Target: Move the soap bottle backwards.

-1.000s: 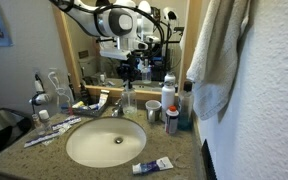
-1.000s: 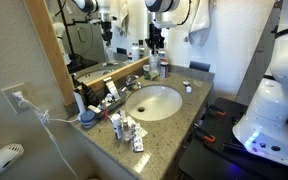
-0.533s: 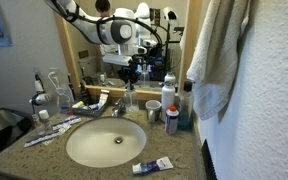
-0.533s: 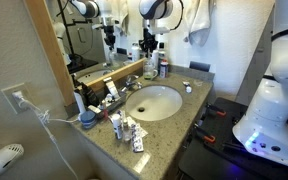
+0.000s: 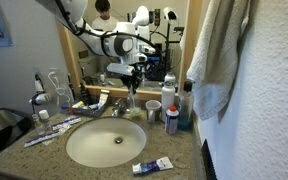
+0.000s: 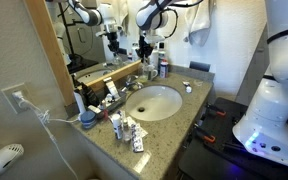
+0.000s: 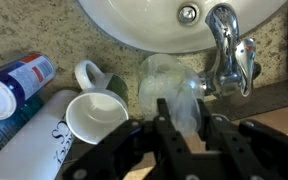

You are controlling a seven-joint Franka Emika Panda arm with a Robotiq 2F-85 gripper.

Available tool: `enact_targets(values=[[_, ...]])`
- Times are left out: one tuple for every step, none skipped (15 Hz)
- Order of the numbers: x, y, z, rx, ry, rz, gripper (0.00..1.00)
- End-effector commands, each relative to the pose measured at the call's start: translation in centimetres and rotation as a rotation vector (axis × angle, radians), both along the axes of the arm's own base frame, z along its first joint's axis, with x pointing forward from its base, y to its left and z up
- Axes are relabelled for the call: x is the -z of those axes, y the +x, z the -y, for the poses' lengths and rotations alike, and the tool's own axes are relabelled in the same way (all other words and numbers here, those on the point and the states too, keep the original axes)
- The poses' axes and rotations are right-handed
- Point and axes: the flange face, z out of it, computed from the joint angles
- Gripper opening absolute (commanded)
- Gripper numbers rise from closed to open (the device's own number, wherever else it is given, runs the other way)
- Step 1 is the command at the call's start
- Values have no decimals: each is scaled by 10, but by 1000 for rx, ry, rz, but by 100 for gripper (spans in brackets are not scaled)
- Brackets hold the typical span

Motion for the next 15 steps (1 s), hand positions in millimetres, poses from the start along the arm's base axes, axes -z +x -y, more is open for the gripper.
enact_targets(values=[[3,16,0,-20,10,21,12],[4,18,0,-21,8,21,12],[6,21,0,-22,6,20,12],[7,24,1,-20,2,19,12],[9,27,2,-14,2,22,12],[11,29,3,-11,1,21,12],[14,32,5,-7,7,19,12],[16,34,6,-5,13,17,12],[19,36,8,1,15,14,12],[22,38,8,3,20,13,12],[24,39,10,6,21,11,12],[26,41,10,10,23,10,12],[28,43,11,12,24,8,12],[30,44,12,14,25,3,12],[32,45,13,20,25,-3,13]])
